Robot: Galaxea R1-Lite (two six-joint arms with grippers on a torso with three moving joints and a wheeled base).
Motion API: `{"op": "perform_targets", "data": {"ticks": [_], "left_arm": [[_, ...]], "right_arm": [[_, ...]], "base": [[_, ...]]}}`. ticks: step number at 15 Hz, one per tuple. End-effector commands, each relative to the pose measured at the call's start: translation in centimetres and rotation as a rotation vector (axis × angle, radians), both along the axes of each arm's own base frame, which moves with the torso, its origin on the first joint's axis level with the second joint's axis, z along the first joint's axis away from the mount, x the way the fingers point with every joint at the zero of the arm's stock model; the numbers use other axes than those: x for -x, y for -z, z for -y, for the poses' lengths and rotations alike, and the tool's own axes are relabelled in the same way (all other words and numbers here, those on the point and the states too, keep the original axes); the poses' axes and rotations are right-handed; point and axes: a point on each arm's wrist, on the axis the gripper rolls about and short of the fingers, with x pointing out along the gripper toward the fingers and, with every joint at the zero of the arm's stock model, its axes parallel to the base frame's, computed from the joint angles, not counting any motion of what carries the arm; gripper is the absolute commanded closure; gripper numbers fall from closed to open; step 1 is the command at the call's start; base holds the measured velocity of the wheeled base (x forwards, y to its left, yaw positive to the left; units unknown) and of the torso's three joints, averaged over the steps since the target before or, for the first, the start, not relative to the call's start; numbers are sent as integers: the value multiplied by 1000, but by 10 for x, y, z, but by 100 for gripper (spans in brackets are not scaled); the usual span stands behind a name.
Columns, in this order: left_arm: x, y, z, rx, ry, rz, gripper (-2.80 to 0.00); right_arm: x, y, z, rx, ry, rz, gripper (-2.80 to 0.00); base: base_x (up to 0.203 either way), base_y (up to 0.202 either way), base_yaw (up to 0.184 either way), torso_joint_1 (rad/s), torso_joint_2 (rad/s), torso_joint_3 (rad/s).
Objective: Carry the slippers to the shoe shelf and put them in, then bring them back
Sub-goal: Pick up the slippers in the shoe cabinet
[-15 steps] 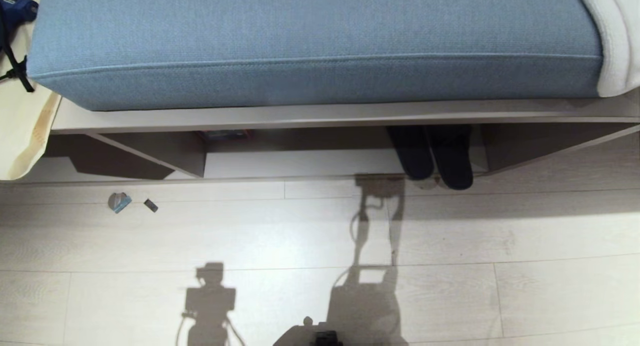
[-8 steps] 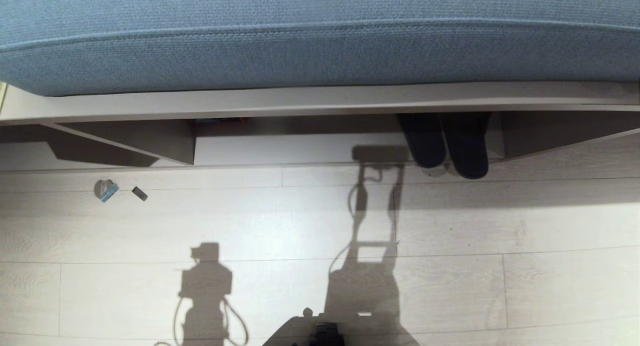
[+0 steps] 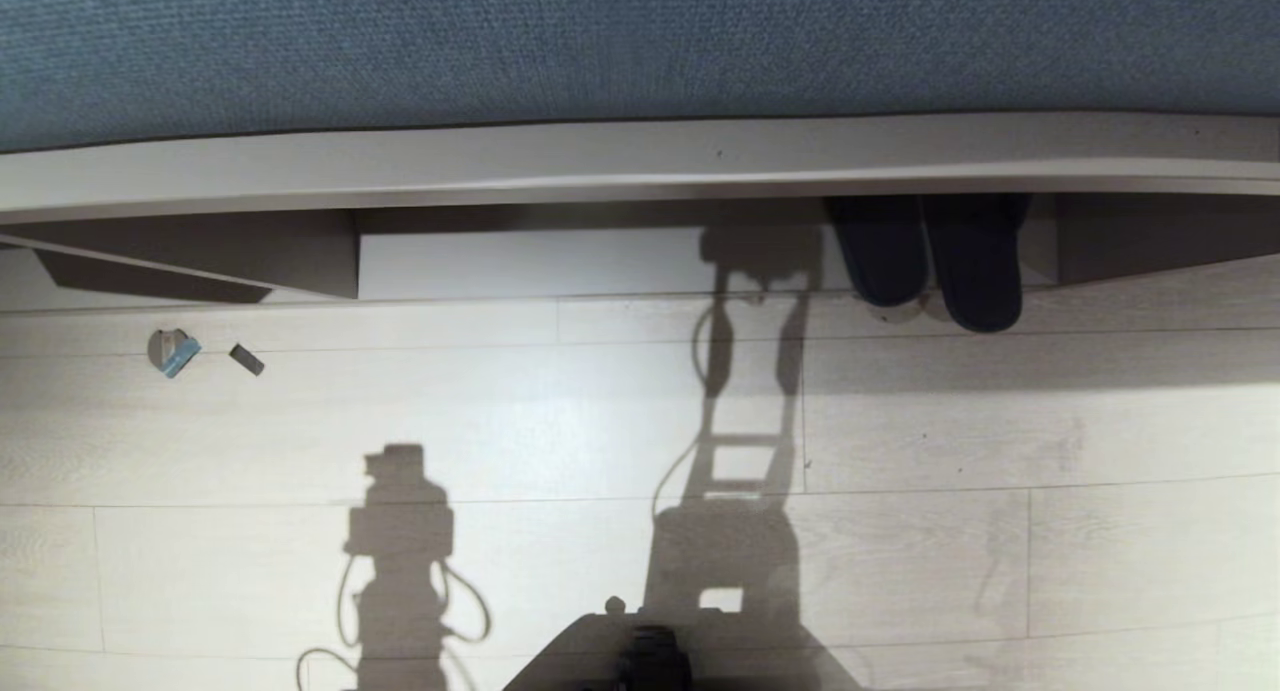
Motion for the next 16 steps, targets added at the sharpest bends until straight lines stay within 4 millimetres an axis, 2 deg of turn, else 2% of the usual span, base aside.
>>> {"op": "perform_targets", "data": {"ticks": [1,13,16], "left_arm": [[0,0,0,1,0,-1,0],[0,0,0,0,0,-1,0],[0,0,0,0,0,-1,0]], "right_arm": [[0,0,0,2,0,-2,0],[0,0,0,9,0,0,0],[0,0,0,6,-2,-1,0]], "base": [[0,0,0,5,0,-200],[0,0,0,1,3,-196],[0,0,0,-1,1,-83]]}}
